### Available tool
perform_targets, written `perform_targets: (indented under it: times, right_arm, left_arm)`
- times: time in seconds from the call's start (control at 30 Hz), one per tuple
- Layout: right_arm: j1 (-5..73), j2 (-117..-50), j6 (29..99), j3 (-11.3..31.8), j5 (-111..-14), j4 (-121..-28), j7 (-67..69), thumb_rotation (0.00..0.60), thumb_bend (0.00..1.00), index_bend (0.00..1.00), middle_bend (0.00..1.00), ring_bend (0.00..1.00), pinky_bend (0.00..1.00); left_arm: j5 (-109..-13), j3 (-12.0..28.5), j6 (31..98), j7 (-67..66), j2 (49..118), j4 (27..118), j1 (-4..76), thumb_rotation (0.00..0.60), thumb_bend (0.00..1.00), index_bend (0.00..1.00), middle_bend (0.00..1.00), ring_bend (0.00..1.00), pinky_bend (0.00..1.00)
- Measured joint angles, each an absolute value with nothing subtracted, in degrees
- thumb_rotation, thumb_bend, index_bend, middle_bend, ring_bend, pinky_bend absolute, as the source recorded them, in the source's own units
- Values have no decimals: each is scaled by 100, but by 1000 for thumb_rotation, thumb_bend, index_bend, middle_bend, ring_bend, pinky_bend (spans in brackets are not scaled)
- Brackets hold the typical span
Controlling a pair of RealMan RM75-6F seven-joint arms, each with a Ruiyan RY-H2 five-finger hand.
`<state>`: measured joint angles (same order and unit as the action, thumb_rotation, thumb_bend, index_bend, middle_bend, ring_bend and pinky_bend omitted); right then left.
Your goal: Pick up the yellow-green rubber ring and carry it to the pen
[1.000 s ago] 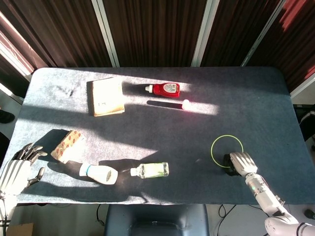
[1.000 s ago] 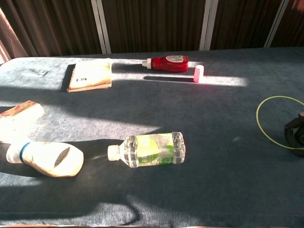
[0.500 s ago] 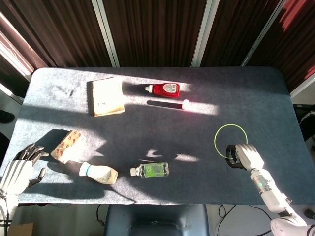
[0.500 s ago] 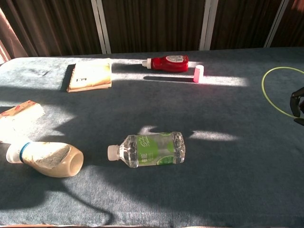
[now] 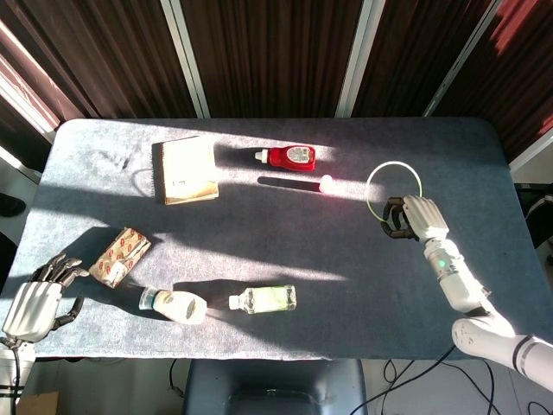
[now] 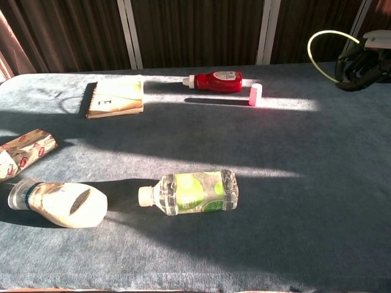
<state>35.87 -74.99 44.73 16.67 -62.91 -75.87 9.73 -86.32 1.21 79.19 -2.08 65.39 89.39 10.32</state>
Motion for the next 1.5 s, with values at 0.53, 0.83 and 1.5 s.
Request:
perform_targets:
  times: [0.53, 0.83, 1.5]
  right_arm:
    - [5015, -9240, 2958, 2086, -5859, -4770, 1549, 600, 529, 818, 885, 1000, 984]
    - [5509, -9955, 2500, 2055, -6090, -3914, 1795, 600, 530, 818, 885, 1000, 984]
    - [5605, -10102, 2934, 1844, -6512, -3983, 1401, 600, 131, 312, 885, 1000, 983]
  left_arm:
    - [-8734, 37, 7869, -228, 6495, 8979, 1049, 600, 409, 330, 194, 85, 225]
    - [-8782, 2, 7863, -175, 6460, 8998, 1051, 600, 409, 330, 196, 85, 225]
    - [-8864, -40, 7901, -182, 6450, 9002, 1039, 600, 410, 330, 209, 105, 225]
